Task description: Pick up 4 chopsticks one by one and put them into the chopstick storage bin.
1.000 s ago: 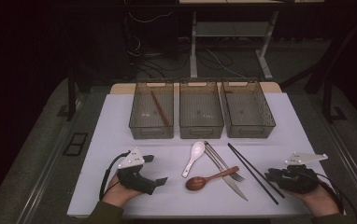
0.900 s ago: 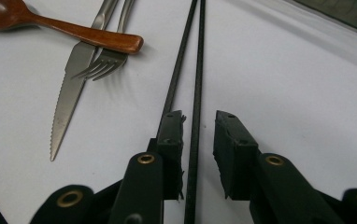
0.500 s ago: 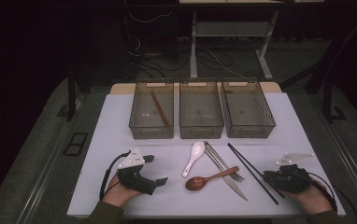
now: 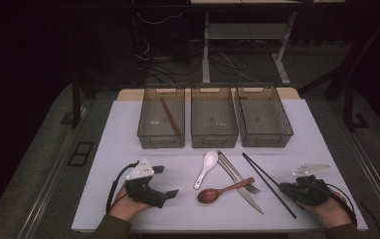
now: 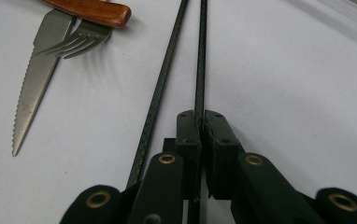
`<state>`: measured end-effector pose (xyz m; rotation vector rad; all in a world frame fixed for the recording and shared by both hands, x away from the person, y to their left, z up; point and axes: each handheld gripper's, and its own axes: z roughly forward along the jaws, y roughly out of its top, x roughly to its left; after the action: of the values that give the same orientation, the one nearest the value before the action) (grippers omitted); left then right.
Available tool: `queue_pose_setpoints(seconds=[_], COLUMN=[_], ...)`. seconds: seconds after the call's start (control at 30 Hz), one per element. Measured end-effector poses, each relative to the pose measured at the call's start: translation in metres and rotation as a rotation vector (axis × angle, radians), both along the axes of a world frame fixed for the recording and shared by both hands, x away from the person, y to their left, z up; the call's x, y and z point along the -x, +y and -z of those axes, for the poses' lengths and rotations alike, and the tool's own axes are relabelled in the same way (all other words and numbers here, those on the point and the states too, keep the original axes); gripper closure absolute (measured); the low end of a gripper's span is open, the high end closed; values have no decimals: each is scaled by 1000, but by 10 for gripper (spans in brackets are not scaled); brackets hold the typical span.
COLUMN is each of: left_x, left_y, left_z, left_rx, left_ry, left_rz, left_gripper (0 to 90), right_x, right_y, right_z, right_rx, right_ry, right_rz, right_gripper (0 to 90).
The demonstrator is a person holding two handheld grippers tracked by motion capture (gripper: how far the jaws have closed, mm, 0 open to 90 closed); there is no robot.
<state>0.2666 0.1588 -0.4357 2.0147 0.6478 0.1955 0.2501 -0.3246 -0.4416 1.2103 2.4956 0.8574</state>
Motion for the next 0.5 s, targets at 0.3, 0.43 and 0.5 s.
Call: queue_pose_setpoints(seconds=[0.3,0.43,0.5], left_x=[0,0,0], left_y=[0,0,-1], left_z=[0,0,0], left_rx=[2,1,1], left_ry=[-2,-2,-2], left_rz=[1,2,1], left_gripper=[38,38,38], right_x=[0,-2,-3], right_y=[0,-6,-9], right_z=[-2,-4,-5], right_rx=[4,-25,-50], right_ry=[-2,-7,-3], right_rz=[13,19,30], right_gripper=[853,853,853])
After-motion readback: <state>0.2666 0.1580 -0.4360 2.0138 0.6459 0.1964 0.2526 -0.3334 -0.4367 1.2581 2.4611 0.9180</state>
